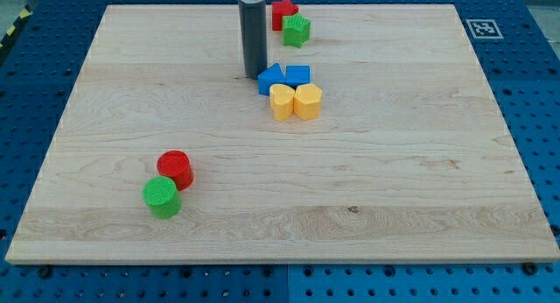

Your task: Separate the red circle from the green circle

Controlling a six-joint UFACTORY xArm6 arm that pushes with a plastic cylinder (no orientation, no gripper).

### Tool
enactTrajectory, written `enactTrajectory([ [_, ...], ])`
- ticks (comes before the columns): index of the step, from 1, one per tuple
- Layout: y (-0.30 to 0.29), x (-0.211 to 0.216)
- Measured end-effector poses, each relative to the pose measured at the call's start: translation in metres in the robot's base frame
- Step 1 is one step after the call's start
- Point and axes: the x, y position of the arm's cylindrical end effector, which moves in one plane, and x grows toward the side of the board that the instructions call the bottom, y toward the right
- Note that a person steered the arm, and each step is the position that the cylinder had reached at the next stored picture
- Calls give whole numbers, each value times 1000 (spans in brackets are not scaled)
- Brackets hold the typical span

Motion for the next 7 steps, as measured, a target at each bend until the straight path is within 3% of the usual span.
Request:
enactTrajectory([
  [1,-41,-13],
  [2,-83,14],
  [4,-148,124],
  [5,-160,191],
  [7,-109,189],
])
